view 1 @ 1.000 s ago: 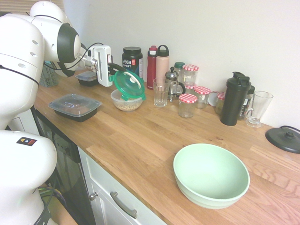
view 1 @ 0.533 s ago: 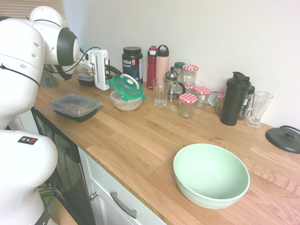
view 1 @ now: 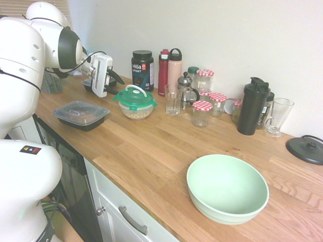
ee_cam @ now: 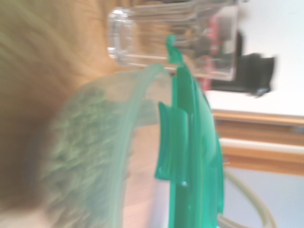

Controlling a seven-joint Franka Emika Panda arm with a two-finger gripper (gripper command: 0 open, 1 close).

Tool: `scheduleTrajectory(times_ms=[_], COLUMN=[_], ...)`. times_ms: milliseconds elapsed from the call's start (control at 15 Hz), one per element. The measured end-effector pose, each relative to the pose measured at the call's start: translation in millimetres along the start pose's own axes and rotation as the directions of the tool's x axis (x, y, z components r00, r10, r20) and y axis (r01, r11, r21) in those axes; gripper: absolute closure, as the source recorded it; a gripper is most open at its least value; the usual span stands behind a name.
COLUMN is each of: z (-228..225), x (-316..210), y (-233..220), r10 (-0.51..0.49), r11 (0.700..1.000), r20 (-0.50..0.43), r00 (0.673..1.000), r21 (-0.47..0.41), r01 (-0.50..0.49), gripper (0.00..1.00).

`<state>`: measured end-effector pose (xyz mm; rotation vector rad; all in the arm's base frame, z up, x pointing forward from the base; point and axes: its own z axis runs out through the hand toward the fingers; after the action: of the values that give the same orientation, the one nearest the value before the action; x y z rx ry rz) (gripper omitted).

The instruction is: Cover the lid of food container

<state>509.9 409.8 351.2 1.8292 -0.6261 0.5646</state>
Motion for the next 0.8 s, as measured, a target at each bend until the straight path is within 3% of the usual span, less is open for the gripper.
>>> scheduleTrajectory(times_ms=[267, 400, 600, 800], z=[-20, -9, 48, 125], x=[53, 96, 156, 183], y=[49, 82, 119, 119], r10=[-0.047, -0.065, -0.105, -0.184], r11=[0.991, 0.978, 0.936, 0.871], r20=[0.191, 0.278, 0.431, 0.546], r00=[0.981, 0.958, 0.896, 0.817], r21=[0.136, 0.207, 0.348, 0.476], r01=[0.021, 0.006, -0.058, -0.122], gripper=[0.0, 0.0, 0.0, 0.0])
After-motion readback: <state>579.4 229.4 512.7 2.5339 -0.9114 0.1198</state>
